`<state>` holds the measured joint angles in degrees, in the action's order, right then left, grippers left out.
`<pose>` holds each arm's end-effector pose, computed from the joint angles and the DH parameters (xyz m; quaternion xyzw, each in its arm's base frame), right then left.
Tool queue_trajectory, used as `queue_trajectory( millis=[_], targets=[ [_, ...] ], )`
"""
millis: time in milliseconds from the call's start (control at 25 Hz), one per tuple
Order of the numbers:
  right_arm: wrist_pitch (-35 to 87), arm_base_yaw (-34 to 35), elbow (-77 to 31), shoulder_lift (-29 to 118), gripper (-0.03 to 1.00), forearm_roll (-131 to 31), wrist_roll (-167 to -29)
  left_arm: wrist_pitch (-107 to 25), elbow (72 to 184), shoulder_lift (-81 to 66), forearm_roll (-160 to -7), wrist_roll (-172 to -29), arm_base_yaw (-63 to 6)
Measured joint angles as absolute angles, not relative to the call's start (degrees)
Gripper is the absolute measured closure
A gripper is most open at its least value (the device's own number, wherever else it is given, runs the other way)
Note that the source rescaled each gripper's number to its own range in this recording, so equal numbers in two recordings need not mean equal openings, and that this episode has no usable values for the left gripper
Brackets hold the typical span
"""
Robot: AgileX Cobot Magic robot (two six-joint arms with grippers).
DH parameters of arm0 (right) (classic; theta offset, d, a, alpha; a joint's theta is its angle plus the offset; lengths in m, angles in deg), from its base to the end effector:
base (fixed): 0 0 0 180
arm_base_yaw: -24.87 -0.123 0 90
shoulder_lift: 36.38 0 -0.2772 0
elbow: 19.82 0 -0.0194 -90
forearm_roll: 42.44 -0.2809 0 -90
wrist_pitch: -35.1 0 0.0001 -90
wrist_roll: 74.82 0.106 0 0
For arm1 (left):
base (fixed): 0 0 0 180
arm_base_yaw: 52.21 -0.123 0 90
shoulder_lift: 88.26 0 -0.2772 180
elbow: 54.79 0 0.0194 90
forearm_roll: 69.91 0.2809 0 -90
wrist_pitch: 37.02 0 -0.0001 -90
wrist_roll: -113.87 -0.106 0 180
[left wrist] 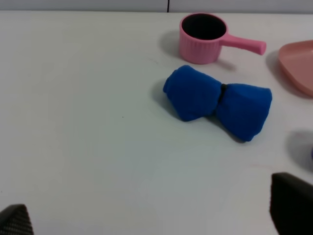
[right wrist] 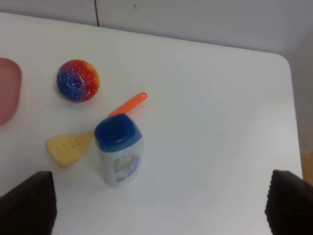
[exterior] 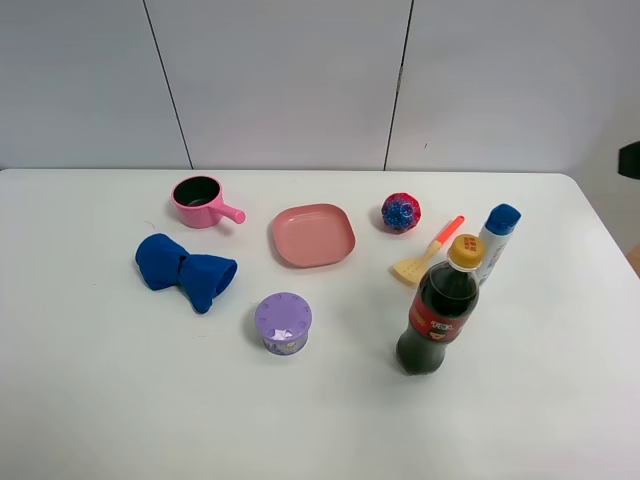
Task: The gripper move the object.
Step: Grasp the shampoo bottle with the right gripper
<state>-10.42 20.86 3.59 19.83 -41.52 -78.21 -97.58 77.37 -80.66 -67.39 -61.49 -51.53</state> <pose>0.2048 0.0131 0.3620 -0.0596 0.8855 -0.0052 0.4607 0.0408 0.0036 0.2885 -0.0303 0.8473 -0.0026 0.5302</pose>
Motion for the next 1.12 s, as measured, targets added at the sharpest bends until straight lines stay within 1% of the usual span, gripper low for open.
queue_trajectory(
  millis=[160,280,560,760,1120],
  targets=[
    [-5.56,20.86,3.59,26.81,-0.03,-41.52,-79.33,-97.58,77.37,-80.66,-67.39,-61.49,-51.53],
    [-4.56,20.86,3.59,32.90,-0.03,-41.62,-78.97,-97.58,77.37,-80.66,-67.39,-61.49,-51.53],
    [-1.18,20.86,3.59,45.76,-0.03,-42.05,-70.58,-97.58,77.37,-80.66,-67.39,-61.49,-51.53],
    [1.21,20.86,3.59,51.25,-0.03,-43.09,-66.11,-97.58,77.37,-80.66,-67.39,-61.49,-51.53],
    [6.43,20.86,3.59,56.81,-0.03,-49.17,-65.01,-97.58,77.37,-80.66,-67.39,-61.49,-51.53]
  ],
)
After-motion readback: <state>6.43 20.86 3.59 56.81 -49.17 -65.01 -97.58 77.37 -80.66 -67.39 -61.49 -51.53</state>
